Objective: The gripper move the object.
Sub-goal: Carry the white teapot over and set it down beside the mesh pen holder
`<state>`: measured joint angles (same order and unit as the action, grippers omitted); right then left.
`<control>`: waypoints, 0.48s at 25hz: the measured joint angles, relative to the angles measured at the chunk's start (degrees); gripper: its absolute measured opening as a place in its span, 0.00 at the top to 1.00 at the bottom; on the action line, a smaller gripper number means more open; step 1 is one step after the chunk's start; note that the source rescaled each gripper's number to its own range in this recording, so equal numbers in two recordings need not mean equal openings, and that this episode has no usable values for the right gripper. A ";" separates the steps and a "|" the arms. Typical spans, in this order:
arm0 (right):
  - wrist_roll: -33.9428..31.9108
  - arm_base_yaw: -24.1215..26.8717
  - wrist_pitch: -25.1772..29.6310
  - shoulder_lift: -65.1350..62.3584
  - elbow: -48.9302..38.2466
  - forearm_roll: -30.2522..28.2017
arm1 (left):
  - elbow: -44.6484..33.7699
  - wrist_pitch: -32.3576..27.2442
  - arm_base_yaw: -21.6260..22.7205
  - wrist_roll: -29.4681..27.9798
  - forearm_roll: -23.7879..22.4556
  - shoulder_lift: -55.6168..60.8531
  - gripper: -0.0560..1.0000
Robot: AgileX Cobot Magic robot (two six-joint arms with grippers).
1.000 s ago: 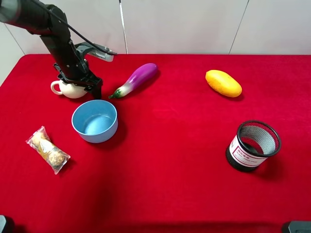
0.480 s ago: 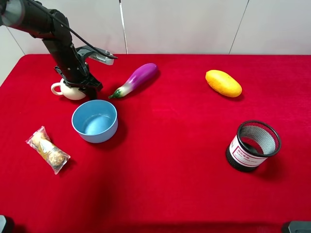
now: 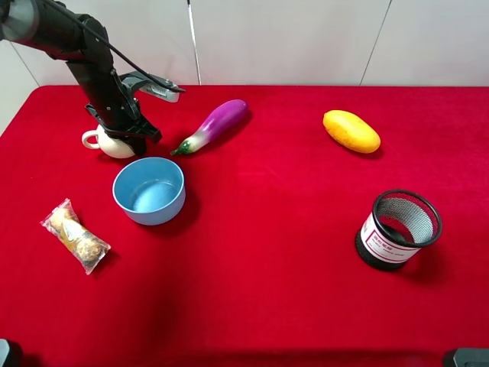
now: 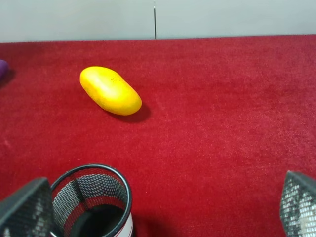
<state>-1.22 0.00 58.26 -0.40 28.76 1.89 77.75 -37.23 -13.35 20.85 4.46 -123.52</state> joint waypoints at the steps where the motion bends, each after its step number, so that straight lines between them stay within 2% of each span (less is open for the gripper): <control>1: 0.00 0.00 0.00 0.00 0.00 0.00 | 0.16 -0.23 0.00 0.00 0.00 0.00 0.94; 10: 0.00 0.00 0.00 0.00 0.00 0.00 | 8.42 -11.86 0.00 -0.06 0.12 -0.22 0.94; 12: 0.00 0.00 0.00 0.00 0.00 0.00 | 9.14 -12.87 0.00 -0.06 0.12 0.04 0.94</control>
<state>-1.22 0.00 58.26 -0.40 28.76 1.89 86.89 -50.10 -13.35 20.79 4.58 -123.48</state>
